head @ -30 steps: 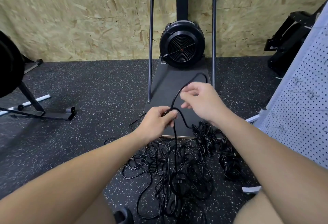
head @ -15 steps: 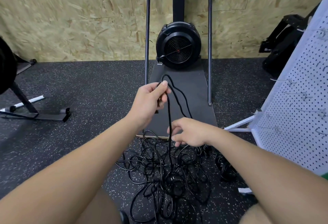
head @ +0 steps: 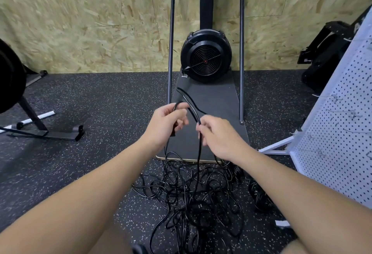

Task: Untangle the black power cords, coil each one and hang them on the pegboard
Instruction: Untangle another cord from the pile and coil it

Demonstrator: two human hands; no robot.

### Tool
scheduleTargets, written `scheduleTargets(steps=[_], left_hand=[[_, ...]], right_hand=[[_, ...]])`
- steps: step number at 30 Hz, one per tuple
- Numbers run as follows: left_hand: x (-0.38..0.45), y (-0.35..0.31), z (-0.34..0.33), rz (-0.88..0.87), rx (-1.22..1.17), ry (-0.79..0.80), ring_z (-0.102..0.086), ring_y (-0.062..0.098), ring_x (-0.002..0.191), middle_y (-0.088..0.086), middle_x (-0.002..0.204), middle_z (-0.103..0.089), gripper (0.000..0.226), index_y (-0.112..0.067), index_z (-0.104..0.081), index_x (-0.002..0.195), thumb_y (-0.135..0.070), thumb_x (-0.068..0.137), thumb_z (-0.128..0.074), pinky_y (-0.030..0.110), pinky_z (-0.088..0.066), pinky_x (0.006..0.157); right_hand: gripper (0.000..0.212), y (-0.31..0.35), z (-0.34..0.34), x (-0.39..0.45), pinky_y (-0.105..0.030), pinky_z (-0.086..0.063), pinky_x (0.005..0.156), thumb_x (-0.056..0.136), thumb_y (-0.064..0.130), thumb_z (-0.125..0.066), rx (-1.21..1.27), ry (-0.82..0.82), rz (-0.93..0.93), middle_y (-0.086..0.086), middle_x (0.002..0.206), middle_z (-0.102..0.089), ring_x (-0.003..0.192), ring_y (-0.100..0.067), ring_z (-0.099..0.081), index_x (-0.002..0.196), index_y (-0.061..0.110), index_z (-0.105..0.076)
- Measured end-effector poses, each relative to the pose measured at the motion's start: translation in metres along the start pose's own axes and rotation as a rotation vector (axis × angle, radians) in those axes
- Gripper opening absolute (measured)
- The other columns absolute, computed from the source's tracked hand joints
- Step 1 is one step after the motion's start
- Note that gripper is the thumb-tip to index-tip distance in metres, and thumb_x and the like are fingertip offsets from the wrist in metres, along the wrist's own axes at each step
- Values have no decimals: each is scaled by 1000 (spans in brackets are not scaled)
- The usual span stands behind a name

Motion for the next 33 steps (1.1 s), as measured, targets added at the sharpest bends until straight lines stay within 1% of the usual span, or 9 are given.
scheduleTargets(steps=[4, 7, 12, 15, 17, 21, 25, 28, 33], left_hand=[[-10, 8, 2, 80, 148, 218, -45, 17, 63, 13, 82, -65, 40, -15, -78, 129, -8, 90, -70, 27, -34, 59], [-25, 13, -7, 132, 277, 381, -44, 16, 61, 11, 80, -67, 25, -16, -81, 124, -13, 101, -75, 23, -35, 56], [-26, 23, -20, 70, 325, 242, -39, 15, 57, 4, 71, -64, 24, -6, -75, 90, -23, 107, -73, 23, -30, 51], [-23, 21, -21, 42, 275, 157, -40, 14, 57, 5, 73, -64, 23, -16, -74, 87, -23, 108, -69, 25, -31, 50], [-20, 17, -21, 45, 178, 78, -40, 15, 59, 4, 73, -62, 28, -20, -76, 83, -25, 109, -67, 29, -27, 53], [-12, 2, -23, 39, -33, 18, -39, 14, 59, 4, 74, -58, 24, -11, -74, 93, -24, 110, -64, 27, -27, 53], [-6, -14, -26, 14, -206, 21, -36, 11, 57, 2, 71, -53, 21, -6, -68, 96, -19, 111, -61, 25, -23, 53], [-1, -18, -24, 9, -288, 15, -35, 11, 57, 3, 71, -52, 21, -5, -68, 96, -18, 111, -61, 22, -24, 51], [6, -14, -16, 1, -334, -22, -37, 11, 61, 2, 76, -53, 16, -4, -67, 106, -18, 111, -61, 23, -27, 53]], right_hand=[[22, 19, 13, 6, -35, -44, 64, 111, 23, -48, 235, -246, 96, 2, 82, -70, 68, -13, -59, 97, 27, -64], [22, 24, 22, 7, -37, -47, 66, 113, 23, -48, 308, -320, 147, -2, 83, -68, 67, -17, -61, 100, 24, -66], [20, 24, 27, 12, -48, -63, 78, 111, 31, -60, 436, -351, 111, -3, 78, -75, 71, -22, -75, 104, 18, -74], [26, 18, 28, 11, -42, -64, 69, 109, 33, -65, 346, -229, 14, -4, 73, -75, 60, -20, -73, 92, 16, -75], [28, 11, 21, 7, -36, -60, 58, 109, 33, -64, 176, -37, -57, -3, 71, -75, 53, -18, -68, 87, 17, -73], [5, -6, 1, -1, -37, -65, 77, 102, 23, -70, -93, 245, -56, 4, 91, -80, 78, -16, -77, 106, 21, -71], [22, -18, -21, -7, -34, -63, 75, 103, 25, -74, -54, 485, -89, 10, 102, -78, 78, -7, -78, 124, 25, -69], [17, -21, -32, -11, -52, -65, 89, 109, 20, -64, 21, 542, -123, 1, 111, -78, 89, -16, -82, 125, 17, -66], [17, -24, -33, -8, -57, -62, 95, 112, 15, -55, 96, 507, -198, -11, 100, -82, 93, -28, -82, 113, 14, -72]])
Point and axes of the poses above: each hand's wrist, its own x-axis towards the middle knuckle, its own z-axis out of the back of the hand, y = z × x, the point moved 1 cm from there along x, towards the middle knuckle
